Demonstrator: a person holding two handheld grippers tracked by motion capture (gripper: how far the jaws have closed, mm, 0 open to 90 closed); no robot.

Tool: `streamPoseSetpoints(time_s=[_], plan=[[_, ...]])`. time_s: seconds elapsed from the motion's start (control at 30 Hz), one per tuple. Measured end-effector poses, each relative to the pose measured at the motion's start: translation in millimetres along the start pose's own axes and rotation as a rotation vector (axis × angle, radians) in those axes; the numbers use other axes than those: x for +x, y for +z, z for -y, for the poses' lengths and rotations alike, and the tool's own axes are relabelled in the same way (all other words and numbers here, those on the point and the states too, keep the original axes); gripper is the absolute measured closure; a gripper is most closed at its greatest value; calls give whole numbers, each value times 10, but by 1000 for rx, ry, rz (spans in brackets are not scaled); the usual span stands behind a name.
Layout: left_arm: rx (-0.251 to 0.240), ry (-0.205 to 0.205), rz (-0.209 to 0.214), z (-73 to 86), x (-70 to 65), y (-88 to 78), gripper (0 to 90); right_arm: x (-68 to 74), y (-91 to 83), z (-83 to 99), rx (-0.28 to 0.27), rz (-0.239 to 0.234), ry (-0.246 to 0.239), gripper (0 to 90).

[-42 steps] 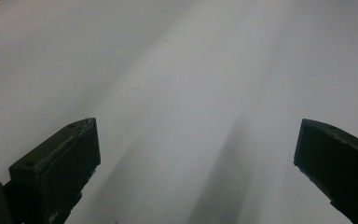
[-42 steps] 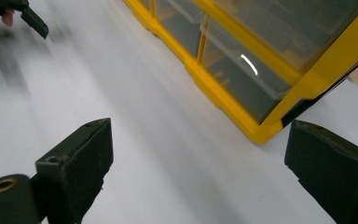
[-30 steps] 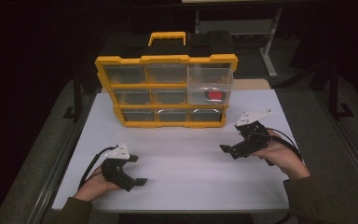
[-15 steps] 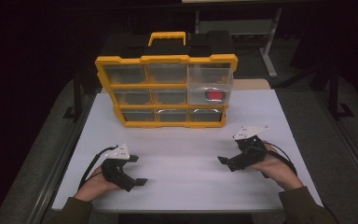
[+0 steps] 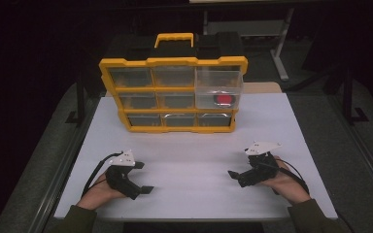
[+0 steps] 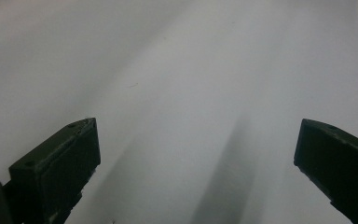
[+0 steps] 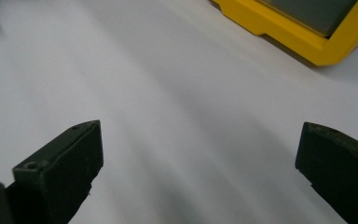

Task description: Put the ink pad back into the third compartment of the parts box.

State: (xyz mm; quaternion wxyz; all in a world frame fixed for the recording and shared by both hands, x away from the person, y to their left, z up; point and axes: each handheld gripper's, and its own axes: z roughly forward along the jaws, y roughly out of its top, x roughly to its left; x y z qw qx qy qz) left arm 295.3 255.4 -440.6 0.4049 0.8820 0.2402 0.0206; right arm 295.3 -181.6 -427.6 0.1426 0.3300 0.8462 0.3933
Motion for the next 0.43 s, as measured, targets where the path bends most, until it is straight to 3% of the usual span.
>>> streamPoseSetpoints(time_s=[0.43], plan=[[12,5,-4,10,-5,18,0,44,-17,244,-23,11,24,0]])
